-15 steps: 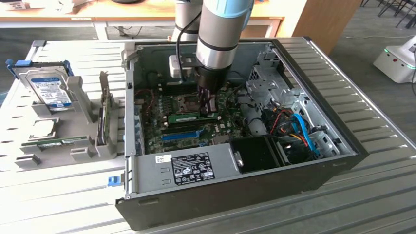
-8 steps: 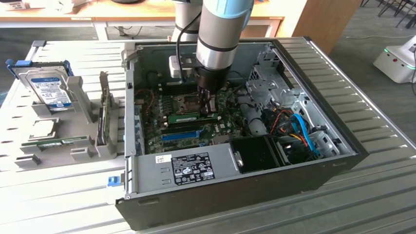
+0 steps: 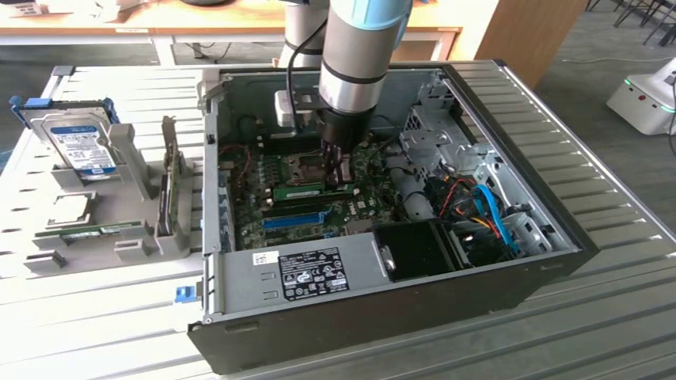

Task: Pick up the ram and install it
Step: 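Insert the ram into the slot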

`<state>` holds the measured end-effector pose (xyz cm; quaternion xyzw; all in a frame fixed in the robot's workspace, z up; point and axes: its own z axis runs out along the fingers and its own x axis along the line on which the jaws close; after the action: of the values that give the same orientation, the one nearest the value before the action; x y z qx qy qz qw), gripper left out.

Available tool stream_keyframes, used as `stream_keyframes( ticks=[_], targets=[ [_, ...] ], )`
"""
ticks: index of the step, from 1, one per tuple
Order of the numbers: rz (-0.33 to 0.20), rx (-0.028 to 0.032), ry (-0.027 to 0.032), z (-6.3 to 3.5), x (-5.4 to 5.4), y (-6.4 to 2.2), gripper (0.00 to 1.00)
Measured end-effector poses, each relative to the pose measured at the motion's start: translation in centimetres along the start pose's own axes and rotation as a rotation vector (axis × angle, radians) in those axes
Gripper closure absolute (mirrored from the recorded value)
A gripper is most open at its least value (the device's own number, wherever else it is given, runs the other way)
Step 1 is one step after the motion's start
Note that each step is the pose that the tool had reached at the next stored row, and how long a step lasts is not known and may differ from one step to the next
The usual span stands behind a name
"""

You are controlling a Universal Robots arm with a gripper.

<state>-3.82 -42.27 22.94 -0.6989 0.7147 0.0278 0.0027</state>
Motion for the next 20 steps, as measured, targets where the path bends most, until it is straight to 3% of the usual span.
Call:
stream_keyframes(
  ticks=[20],
  targets=[
    [0.0,0.0001,0.0,0.19,0.01,-0.02,0.88]
  ],
)
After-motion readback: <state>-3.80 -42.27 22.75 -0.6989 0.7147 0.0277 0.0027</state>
